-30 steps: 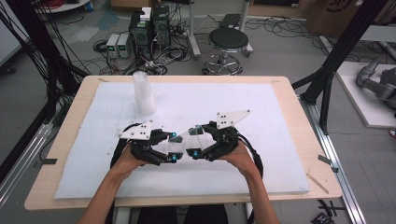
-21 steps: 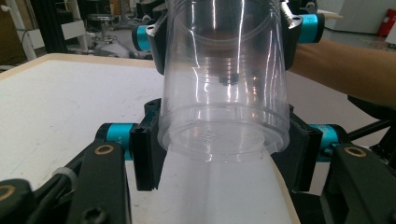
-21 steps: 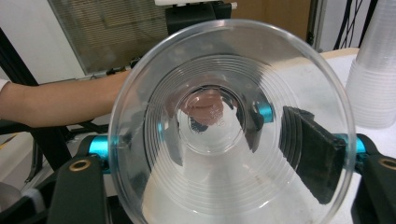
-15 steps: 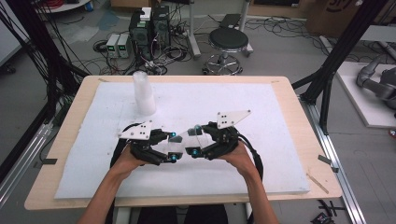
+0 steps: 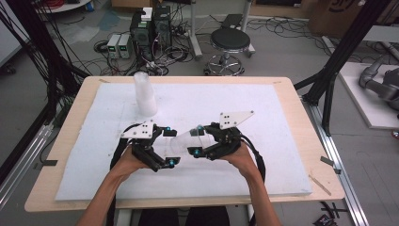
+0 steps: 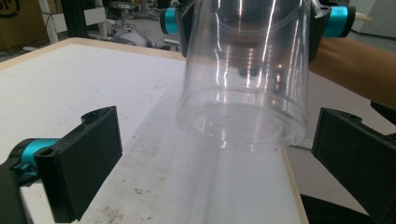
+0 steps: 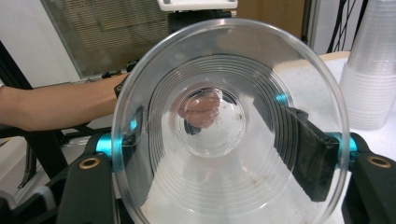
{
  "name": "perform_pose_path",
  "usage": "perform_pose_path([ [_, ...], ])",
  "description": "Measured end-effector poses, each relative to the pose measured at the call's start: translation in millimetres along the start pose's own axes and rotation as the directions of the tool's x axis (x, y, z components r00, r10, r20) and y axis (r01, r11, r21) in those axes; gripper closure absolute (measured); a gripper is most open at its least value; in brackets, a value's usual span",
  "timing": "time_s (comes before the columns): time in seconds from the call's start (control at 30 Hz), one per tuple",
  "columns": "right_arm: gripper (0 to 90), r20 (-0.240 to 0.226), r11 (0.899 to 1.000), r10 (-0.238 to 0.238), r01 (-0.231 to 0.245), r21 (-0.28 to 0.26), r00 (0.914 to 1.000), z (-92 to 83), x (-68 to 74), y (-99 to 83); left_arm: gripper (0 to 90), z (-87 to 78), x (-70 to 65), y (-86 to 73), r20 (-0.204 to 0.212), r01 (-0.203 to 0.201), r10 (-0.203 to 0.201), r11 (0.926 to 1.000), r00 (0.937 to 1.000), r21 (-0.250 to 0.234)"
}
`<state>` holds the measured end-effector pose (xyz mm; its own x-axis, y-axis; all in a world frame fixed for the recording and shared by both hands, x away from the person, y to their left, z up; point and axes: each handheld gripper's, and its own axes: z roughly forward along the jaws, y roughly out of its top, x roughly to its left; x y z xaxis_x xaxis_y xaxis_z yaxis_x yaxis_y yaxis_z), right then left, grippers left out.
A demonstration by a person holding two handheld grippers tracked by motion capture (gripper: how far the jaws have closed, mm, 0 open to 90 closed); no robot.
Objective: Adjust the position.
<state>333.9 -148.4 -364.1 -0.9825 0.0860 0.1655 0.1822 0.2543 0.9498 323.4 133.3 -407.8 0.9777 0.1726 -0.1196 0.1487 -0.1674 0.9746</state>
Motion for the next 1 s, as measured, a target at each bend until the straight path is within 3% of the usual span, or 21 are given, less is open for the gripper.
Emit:
perform_pose_path([
  [0.27, 32.5, 0.059, 0.999, 0.002, -0.004, 0.038, 0.9982, -4.0, -1.7, 0.7, 1.7, -8.1, -4.7, -2.3, -0.068, -0.016, 0.02, 0.9986, 0.9975, 0.05],
  [0.43, 32.5, 0.146, 0.992, 0.008, -0.026, 0.122, 0.9893, -8.8, -5.0, 5.4, 2.1, -21.1, -8.2, -12.2, -0.167, 0.0, 0.013, 0.9966, 0.9858, 0.082],
  [0.5, 32.6, 0.177, 0.988, 0.02, -0.046, 0.145, 0.984, -10.8, -6.7, 7.9, 2.1, -27.8, -8.6, -18.1, -0.221, 0.009, 0.008, 0.9972, 0.9752, 0.075],
  [0.63, 32.7, 0.257, 0.976, 0.024, -0.078, 0.201, 0.966, -12.7, -11.3, 13.1, 2.1, -41.9, -9.1, -30.5, -0.322, 0.045, -0.021, 0.9968, 0.9464, 0.066],
  [0.7, 32.7, 0.302, 0.964, 0.03, -0.108, 0.245, 0.9528, -12.0, -14.3, 15.4, 3.1, -47.9, -9.8, -36.3, -0.363, 0.055, -0.03, 0.9966, 0.9314, 0.061],
  [0.8, 32.8, 0.341, 0.948, 0.029, -0.134, 0.287, 0.9395, -10.3, -19.2, 18.1, 3.8, -55.3, -10.8, -44.6, -0.426, 0.066, -0.039, 0.9967, 0.904, 0.048],
  [0.9, 32.8, 0.368, 0.93, 0.031, -0.162, 0.331, 0.9291, -7.3, -24.3, 20.4, 3.8, -60.8, -10.1, -51.9, -0.453, 0.086, -0.059, 0.9956, 0.8893, 0.038],
  [0.97, 32.9, 0.402, 0.909, 0.026, -0.189, 0.372, 0.9152, -4.3, -27.6, 22.6, 3.8, -62.8, -9.8, -56.1, -0.468, 0.099, -0.068, 0.9943, 0.8811, 0.041],
  [1.0, 32.9, 0.413, 0.899, 0.029, -0.205, 0.388, 0.9101, -2.7, -29.1, 23.7, 3.8, -63.5, -10.3, -58.1, -0.482, 0.103, -0.071, 0.994, 0.8731, 0.039],
])
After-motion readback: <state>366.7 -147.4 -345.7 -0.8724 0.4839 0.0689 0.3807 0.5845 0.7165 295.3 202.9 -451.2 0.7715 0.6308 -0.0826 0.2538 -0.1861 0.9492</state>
